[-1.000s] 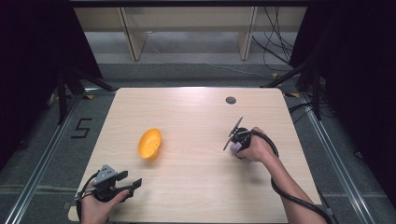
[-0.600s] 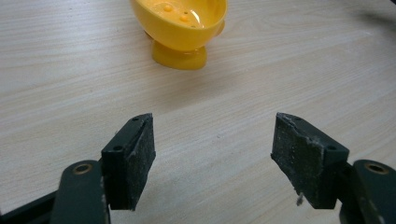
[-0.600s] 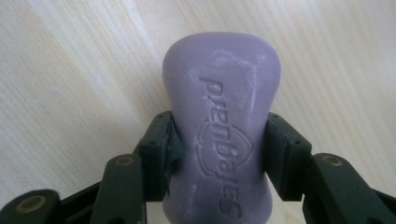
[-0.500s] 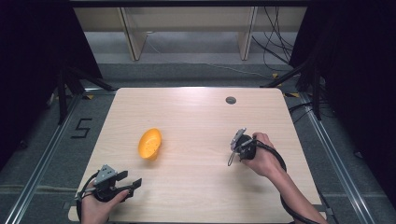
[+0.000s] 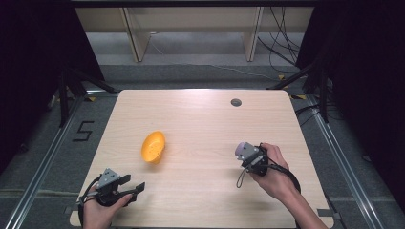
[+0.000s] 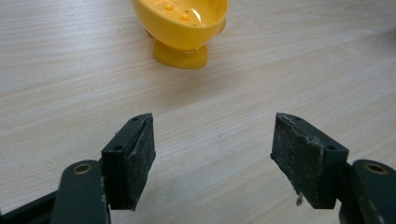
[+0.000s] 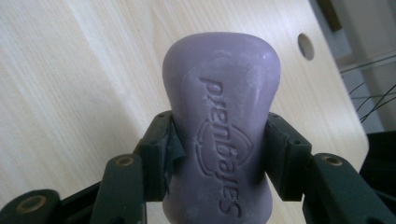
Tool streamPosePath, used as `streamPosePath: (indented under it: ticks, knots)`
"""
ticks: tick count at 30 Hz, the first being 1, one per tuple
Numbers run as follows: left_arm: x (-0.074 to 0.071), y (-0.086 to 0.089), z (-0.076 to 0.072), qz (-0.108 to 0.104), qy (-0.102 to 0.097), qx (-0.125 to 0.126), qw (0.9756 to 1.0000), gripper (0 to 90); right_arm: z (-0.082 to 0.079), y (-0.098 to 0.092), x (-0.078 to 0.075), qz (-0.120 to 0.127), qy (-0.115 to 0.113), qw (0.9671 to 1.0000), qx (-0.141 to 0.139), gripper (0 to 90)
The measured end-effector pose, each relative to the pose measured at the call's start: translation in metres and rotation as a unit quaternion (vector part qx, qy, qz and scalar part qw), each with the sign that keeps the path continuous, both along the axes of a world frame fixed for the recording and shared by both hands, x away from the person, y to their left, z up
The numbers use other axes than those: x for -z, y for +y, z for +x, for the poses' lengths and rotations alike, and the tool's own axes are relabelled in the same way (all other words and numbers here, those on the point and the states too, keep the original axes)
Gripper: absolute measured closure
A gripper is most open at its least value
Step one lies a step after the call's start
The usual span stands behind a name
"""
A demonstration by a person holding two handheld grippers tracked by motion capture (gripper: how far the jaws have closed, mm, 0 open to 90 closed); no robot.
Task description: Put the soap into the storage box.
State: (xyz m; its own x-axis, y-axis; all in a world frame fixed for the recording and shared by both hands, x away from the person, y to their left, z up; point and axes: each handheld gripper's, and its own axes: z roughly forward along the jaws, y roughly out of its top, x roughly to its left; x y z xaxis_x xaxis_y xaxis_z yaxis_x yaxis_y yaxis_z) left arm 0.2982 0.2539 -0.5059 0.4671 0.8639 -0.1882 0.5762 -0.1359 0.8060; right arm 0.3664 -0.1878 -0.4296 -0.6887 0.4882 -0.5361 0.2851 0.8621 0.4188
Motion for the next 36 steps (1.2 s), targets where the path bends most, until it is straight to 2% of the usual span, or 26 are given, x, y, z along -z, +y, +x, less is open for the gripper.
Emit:
streamPosePath:
  ticks: [10, 12, 16, 17, 19, 20, 24, 25, 26, 27, 29, 30, 32, 34, 35, 36]
  knots:
    - [0.000, 0.000, 0.000, 0.000, 0.000, 0.001, 1.0000, 29.4, -0.026, 0.005, -0.007, -0.010, -0.058, 0.9978, -0.030, 50.2]
    - [-0.001, 0.000, 0.000, -0.009, 0.000, 0.005, 1.0000, 29.3, -0.029, 0.005, -0.008, -0.017, -0.073, 0.9963, -0.041, 50.2]
    - [-0.004, 0.000, 0.001, -0.020, 0.001, 0.006, 0.9998, 29.5, -0.035, 0.005, -0.006, -0.014, -0.085, 0.9947, -0.056, 50.1]
    - [-0.005, 0.000, 0.002, -0.033, 0.004, 0.009, 0.9994, 29.5, -0.037, 0.005, -0.005, -0.014, -0.085, 0.9944, -0.061, 50.2]
    - [-0.009, 0.000, 0.004, -0.044, 0.002, 0.017, 0.9989, 29.5, -0.039, 0.006, -0.003, -0.018, -0.092, 0.9928, -0.074, 50.2]
    - [-0.013, -0.002, 0.004, -0.044, 0.002, 0.016, 0.9989, 29.6, -0.041, 0.007, -0.001, -0.014, -0.092, 0.9934, -0.068, 50.2]
    - [-0.032, -0.012, 0.012, -0.049, -0.015, 0.049, 0.9975, 30.2, -0.045, 0.008, 0.001, -0.017, -0.106, 0.9914, -0.075, 50.2]
    - [-0.038, -0.017, 0.014, -0.049, -0.018, 0.054, 0.9971, 30.5, -0.047, 0.009, 0.001, -0.018, -0.103, 0.9915, -0.077, 50.2]
    - [-0.045, -0.022, 0.017, -0.051, -0.022, 0.064, 0.9964, 30.5, -0.047, 0.009, 0.000, -0.023, -0.112, 0.9897, -0.086, 50.1]
    - [-0.052, -0.028, 0.020, -0.048, -0.026, 0.074, 0.9958, 30.5, -0.048, 0.010, 0.000, -0.018, -0.109, 0.9903, -0.084, 50.1]
    - [-0.064, -0.043, 0.026, -0.055, -0.030, 0.095, 0.9935, 30.3, -0.051, 0.011, 0.002, -0.014, -0.112, 0.9903, -0.081, 50.2]
    - [-0.070, -0.051, 0.029, -0.052, -0.032, 0.112, 0.9918, 30.1, -0.051, 0.011, 0.002, -0.019, -0.113, 0.9893, -0.090, 50.2]
    - [-0.080, -0.068, 0.034, -0.041, -0.039, 0.138, 0.9889, 29.6, -0.053, 0.012, 0.004, -0.011, -0.103, 0.9906, -0.089, 50.1]
    - [-0.088, -0.086, 0.038, -0.037, -0.038, 0.159, 0.9858, 29.2, -0.055, 0.012, 0.005, -0.011, -0.107, 0.9902, -0.089, 50.1]
    - [-0.091, -0.095, 0.039, -0.026, -0.037, 0.168, 0.9848, 28.8, -0.056, 0.012, 0.006, -0.008, -0.110, 0.9901, -0.086, 50.2]
    - [-0.093, -0.104, 0.042, -0.024, -0.035, 0.186, 0.9817, 28.4, -0.056, 0.012, 0.006, -0.006, -0.107, 0.9905, -0.086, 50.2]
